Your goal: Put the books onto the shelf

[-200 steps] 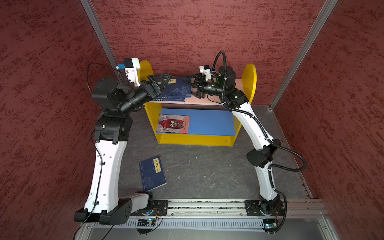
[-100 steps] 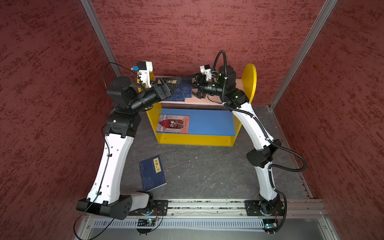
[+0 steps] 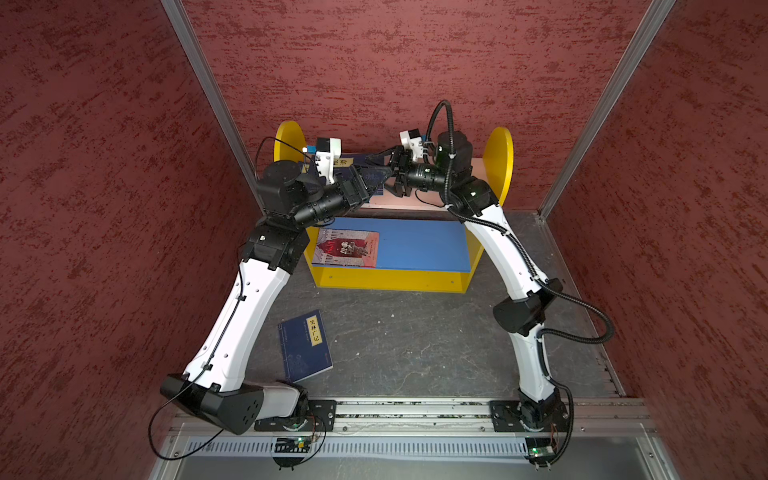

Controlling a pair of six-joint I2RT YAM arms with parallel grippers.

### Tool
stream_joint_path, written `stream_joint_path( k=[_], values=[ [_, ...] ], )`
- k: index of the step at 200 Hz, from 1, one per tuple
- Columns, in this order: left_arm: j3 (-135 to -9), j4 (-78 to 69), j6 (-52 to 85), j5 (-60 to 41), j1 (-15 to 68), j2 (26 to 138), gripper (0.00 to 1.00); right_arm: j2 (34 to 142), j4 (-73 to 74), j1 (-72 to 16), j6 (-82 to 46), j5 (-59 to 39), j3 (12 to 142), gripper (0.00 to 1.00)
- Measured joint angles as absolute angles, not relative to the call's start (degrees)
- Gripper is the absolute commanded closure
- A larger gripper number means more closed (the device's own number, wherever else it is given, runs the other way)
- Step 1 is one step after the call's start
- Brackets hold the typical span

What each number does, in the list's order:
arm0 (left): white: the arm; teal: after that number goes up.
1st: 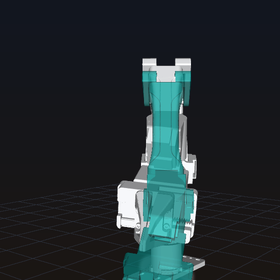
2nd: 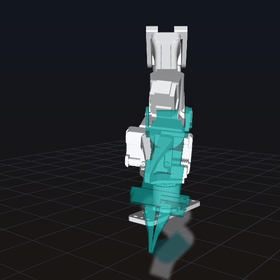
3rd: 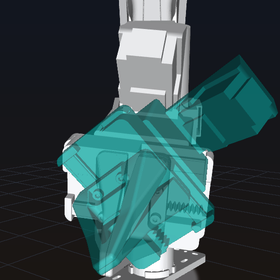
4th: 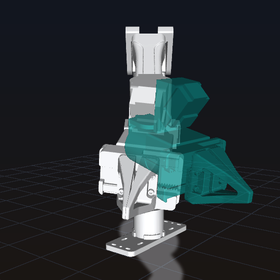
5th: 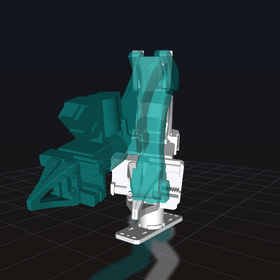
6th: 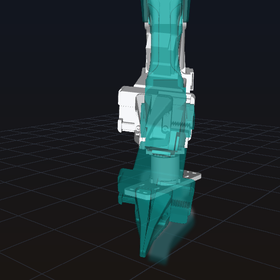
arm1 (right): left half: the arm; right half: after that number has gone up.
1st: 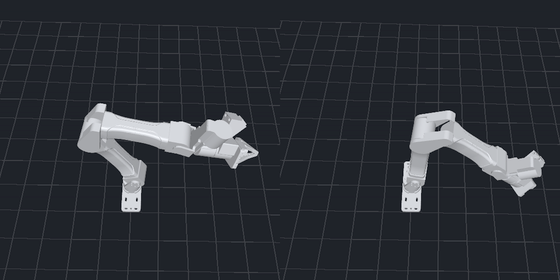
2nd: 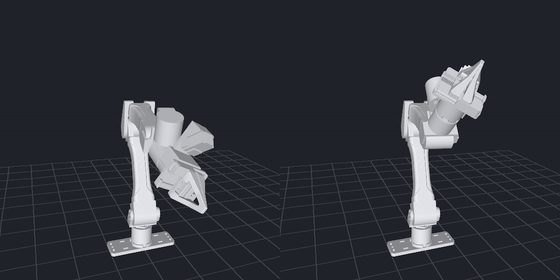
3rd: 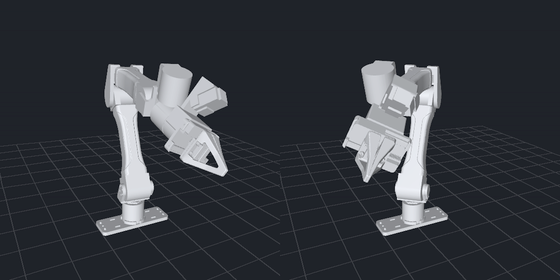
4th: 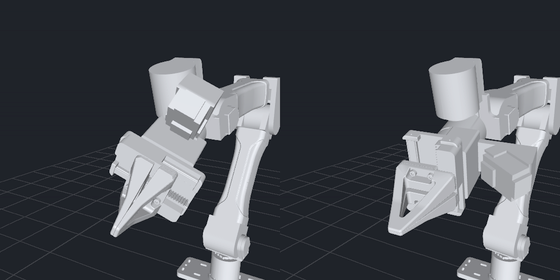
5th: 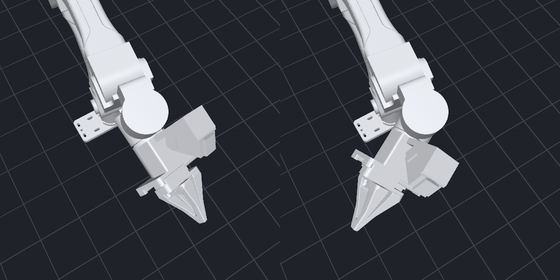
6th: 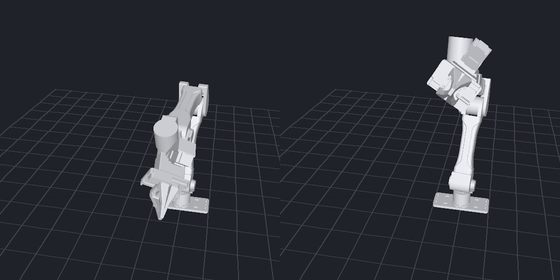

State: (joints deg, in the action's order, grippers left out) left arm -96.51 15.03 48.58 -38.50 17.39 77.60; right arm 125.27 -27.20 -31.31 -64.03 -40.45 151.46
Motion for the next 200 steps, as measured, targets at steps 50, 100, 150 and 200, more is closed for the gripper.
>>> stream_joint_path(
  k=[50, 100, 150, 200],
  values=[
    [-103.33, 21.34, 36.36, -36.56, 19.07, 79.64, 0.01, 125.21, -27.31, -31.31, -62.89, -40.38, 151.48, 0.23],
    [-117.25, 34.39, 8.56, -29.32, 23.57, 80.16, 0.01, 125.03, -28.67, -31.31, -60.16, -39.92, 151.81, 0.23],
    [-115.94, 39.00, -19.51, -10.81, 31.57, 79.31, 0.01, 125.03, -28.77, -31.31, -59.40, -39.68, 151.87, 0.23],
    [-107.90, 38.61, -28.23, 1.28, 34.79, 81.32, 0.01, 125.03, -28.77, -31.31, -59.05, -39.68, 151.87, 0.22]
  ],
)
